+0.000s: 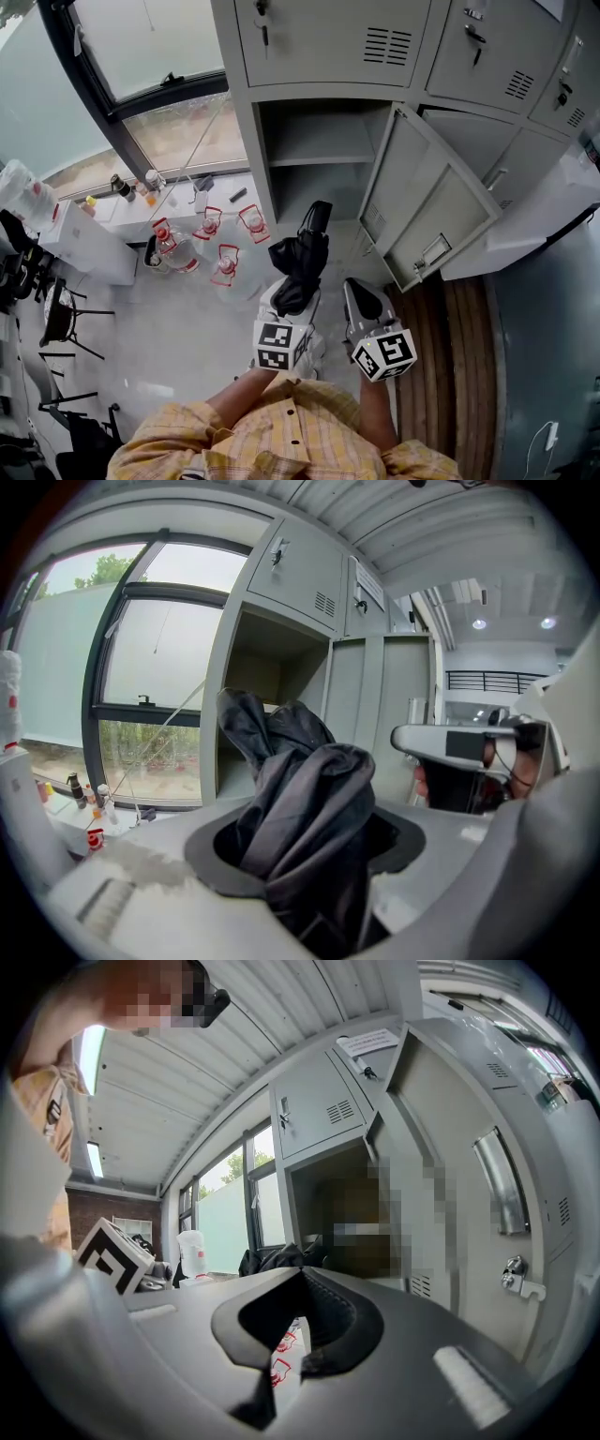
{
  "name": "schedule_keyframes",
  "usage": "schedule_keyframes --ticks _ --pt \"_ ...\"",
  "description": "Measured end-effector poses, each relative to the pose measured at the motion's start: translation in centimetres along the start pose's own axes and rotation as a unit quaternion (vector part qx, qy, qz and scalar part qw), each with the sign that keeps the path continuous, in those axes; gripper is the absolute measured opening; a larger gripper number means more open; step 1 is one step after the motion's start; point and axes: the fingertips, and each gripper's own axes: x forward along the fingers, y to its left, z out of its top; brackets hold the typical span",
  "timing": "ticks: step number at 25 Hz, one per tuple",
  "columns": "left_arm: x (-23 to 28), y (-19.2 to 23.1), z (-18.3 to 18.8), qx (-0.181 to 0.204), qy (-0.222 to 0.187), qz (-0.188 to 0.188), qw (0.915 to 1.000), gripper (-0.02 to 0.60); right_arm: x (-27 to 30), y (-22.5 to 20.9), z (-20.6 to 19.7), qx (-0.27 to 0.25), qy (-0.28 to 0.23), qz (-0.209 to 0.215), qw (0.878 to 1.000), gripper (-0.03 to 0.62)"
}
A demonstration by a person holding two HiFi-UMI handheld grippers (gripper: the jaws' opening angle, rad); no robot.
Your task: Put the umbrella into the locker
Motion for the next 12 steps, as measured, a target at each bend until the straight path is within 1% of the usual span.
schedule_keyframes --ticks 3,7,12 --pt "1.9 0.7 0.2 0.002 0.003 0.003 1.0 0.258 1.2 -1.0 0.3 -0.006 0.001 0.002 1.0 0.0" --pt "4.1 0.9 1.2 -0.013 0.006 0.003 0.9999 0.258 2.8 -2.2 0.7 -0.008 0.007 0.007 1.0 0.0" --pt "6.3 2.0 1.8 -0.021 0.015 0.014 0.9996 0.258 4.8 -3.5 0.5 -0.007 0.013 0.013 1.0 0.0"
